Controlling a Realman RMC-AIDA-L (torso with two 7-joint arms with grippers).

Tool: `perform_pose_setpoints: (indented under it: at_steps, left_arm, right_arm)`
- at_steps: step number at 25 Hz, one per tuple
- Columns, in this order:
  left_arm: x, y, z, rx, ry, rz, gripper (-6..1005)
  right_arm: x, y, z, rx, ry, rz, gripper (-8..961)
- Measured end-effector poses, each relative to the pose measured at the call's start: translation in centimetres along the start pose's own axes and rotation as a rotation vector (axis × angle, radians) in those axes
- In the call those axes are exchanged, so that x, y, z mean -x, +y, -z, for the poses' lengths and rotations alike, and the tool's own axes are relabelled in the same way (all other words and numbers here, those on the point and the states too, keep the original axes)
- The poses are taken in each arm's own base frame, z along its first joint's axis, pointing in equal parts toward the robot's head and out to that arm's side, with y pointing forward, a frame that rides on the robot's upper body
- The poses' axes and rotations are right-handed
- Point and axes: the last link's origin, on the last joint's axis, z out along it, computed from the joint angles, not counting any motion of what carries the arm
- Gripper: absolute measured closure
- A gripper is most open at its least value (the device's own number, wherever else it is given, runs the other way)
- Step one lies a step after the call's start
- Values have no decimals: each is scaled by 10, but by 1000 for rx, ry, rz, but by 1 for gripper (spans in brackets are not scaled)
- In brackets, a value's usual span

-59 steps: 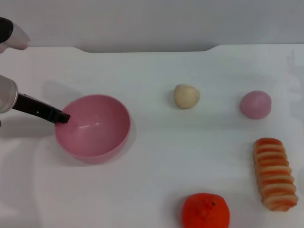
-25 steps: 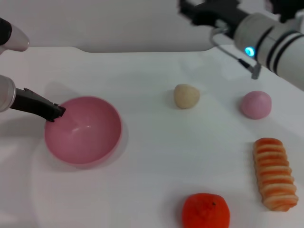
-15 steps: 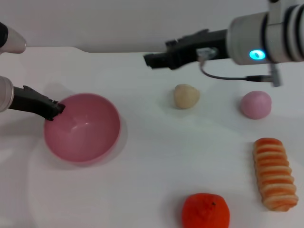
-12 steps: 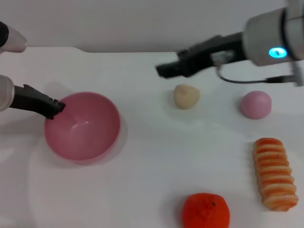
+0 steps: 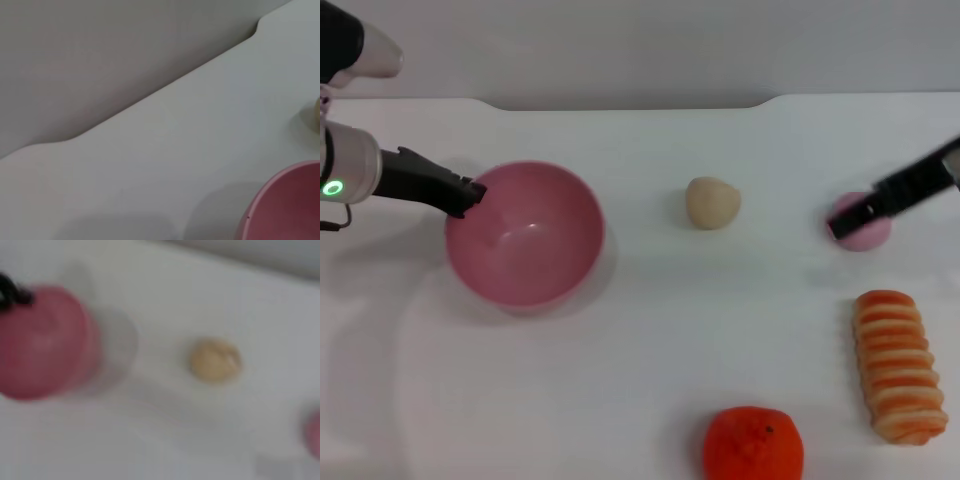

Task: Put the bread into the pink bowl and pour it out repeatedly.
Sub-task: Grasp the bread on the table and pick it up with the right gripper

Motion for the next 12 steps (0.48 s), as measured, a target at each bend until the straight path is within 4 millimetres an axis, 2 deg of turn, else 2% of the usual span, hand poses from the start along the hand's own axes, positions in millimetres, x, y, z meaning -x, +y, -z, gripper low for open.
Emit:
perform_pose_setpoints:
  at_steps: [5, 12]
  left_arm:
    - [-7, 3, -10, 10, 9, 8, 955]
    - [-13, 5, -13, 6, 21, 7, 955]
  right_arm:
    - [-26, -10, -21, -13, 124, -25, 298]
    - [-56, -9, -33, -15, 199, -47, 298]
